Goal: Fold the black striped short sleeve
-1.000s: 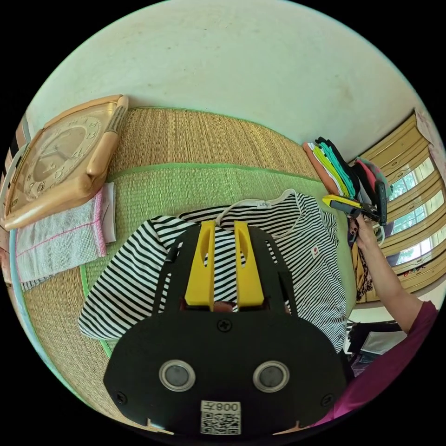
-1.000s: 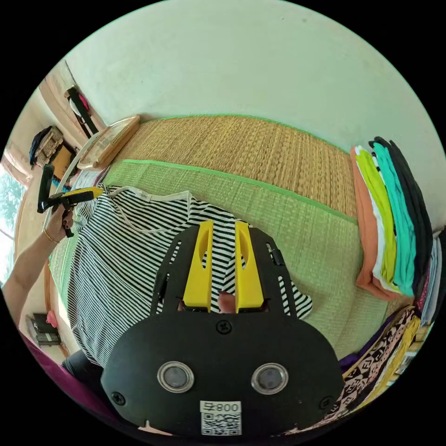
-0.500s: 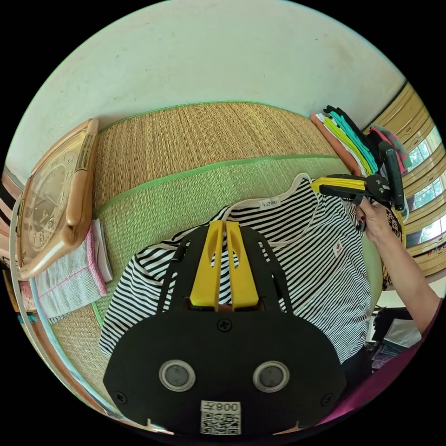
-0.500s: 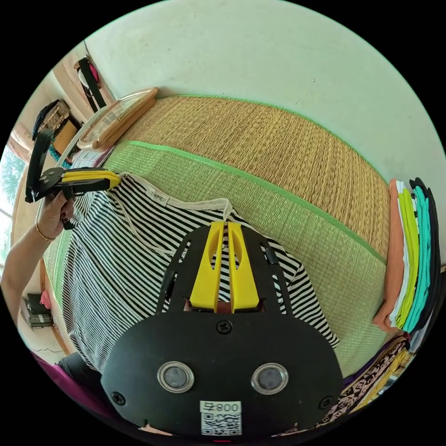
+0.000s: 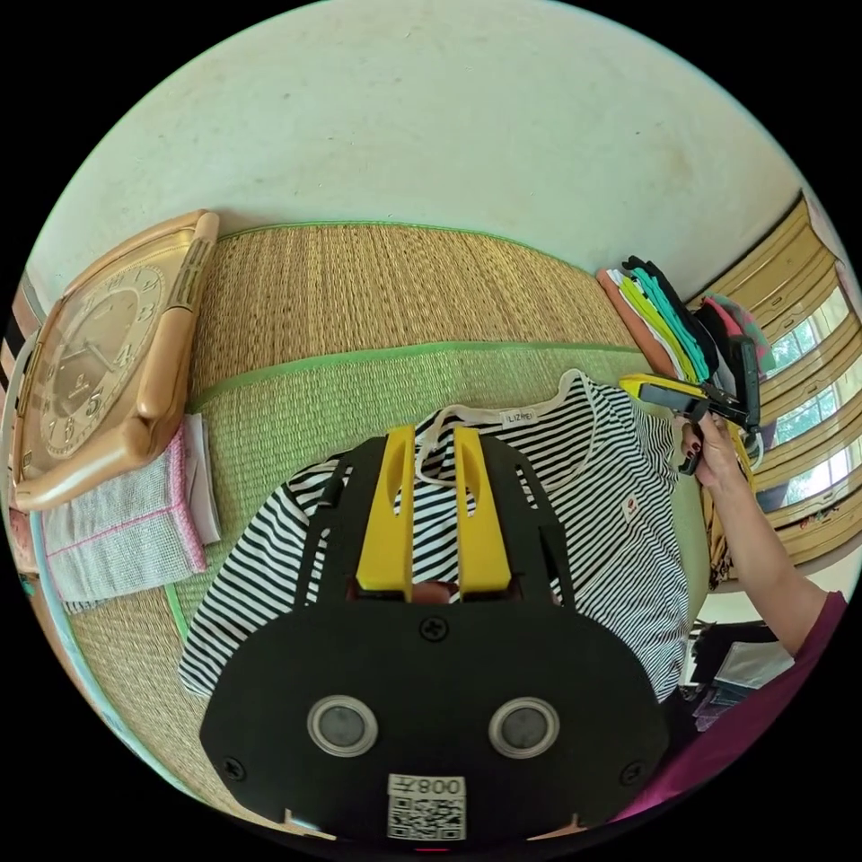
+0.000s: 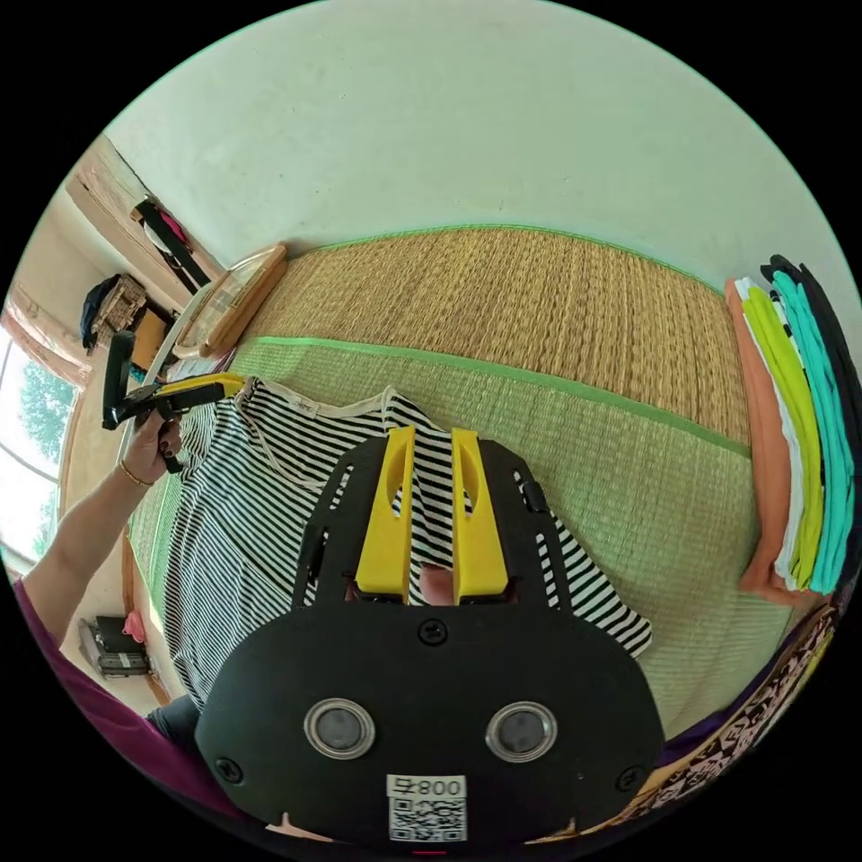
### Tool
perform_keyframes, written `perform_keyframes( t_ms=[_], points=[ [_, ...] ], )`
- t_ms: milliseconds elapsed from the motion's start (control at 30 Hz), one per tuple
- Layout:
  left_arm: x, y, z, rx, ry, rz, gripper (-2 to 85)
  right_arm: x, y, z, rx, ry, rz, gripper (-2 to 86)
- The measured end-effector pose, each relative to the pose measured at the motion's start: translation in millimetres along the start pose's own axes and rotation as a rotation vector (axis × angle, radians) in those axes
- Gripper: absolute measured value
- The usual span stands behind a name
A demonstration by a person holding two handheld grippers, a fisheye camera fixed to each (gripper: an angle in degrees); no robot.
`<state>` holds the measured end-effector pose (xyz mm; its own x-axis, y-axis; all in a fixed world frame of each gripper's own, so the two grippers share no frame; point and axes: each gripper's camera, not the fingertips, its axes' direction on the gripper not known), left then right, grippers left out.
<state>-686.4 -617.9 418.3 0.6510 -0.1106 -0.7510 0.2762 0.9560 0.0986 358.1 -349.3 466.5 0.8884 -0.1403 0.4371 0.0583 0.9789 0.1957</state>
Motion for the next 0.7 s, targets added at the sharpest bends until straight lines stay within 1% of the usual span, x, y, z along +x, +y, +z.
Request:
perform_keyframes(
  t_ms=[67, 200, 233, 367, 533, 700],
  points=[
    [-1.5, 3.3, 0.9, -0.017, -0.021, 0.001, 7.9, 11.7, 9.3, 2.5, -0.040, 0.082, 0.012, 7.8],
    [-5.6, 9.0, 19.5, -0.129, -0.100, -0.021, 6.1, 21.3, 16.4, 16.9, -0.114, 0.121, 0.018, 7.7],
    [-3.8, 10.3, 18.8, -0.098, -0.117, -0.022, 4.2, 21.1, 17.5, 20.8, -0.116, 0.135, 0.021, 6.9],
    [6.2, 4.0, 21.8, -0.099, -0.170, -0.010, 1.6, 17.7, 11.7, 24.1, -0.126, 0.196, 0.036, 1.9],
    [16.9, -15.3, 16.7, -0.051, -0.196, 0.009, 0.7, 20.3, -1.4, 21.9, -0.144, 0.258, 0.026, 0.4],
    [20.9, -30.3, 7.6, -0.003, -0.204, 0.023, 1.0, 33.3, -11.0, 6.6, -0.107, 0.244, 0.062, 0.3]
  ],
)
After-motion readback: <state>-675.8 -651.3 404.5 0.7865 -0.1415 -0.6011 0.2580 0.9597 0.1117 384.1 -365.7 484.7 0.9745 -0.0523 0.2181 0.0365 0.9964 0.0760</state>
